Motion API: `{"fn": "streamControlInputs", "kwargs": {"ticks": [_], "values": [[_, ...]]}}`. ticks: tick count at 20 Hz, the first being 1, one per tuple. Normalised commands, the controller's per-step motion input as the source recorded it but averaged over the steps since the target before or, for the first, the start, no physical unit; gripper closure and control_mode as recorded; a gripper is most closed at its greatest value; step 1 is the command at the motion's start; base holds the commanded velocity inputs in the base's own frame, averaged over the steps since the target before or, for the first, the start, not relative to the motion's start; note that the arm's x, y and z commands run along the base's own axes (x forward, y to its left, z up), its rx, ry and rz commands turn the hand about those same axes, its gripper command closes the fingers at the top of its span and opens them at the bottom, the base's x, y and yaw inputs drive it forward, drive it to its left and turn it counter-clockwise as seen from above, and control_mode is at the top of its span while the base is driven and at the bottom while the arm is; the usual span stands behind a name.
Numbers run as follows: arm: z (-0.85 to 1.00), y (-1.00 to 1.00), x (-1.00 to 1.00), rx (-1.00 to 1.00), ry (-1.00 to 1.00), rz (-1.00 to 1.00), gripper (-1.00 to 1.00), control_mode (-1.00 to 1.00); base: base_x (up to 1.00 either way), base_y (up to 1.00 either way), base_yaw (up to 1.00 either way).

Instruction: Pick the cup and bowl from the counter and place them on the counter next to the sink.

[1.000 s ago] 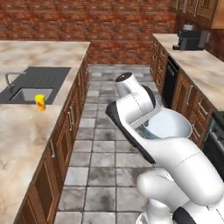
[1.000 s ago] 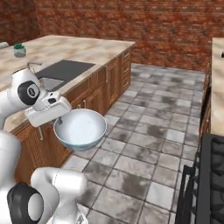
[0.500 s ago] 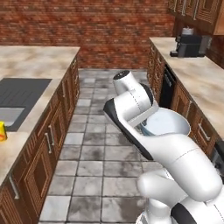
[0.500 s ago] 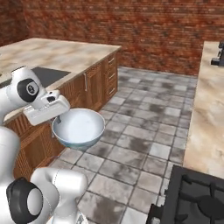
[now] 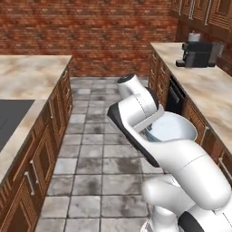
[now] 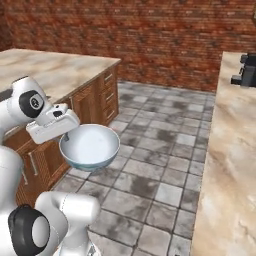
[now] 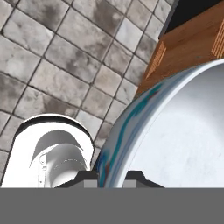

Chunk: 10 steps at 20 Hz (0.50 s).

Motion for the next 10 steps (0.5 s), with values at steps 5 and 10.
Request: {"fn": "streamControlInputs", "kwargs": {"ticks": [5, 10], "values": [[0.0, 0.0, 0.0, 0.0, 0.0, 0.0, 1.0, 1.0, 1.0, -0.01, -0.08], [0.0, 0.0, 0.0, 0.0, 0.0, 0.0, 1.0, 1.0, 1.0, 0.0, -0.03]]}}
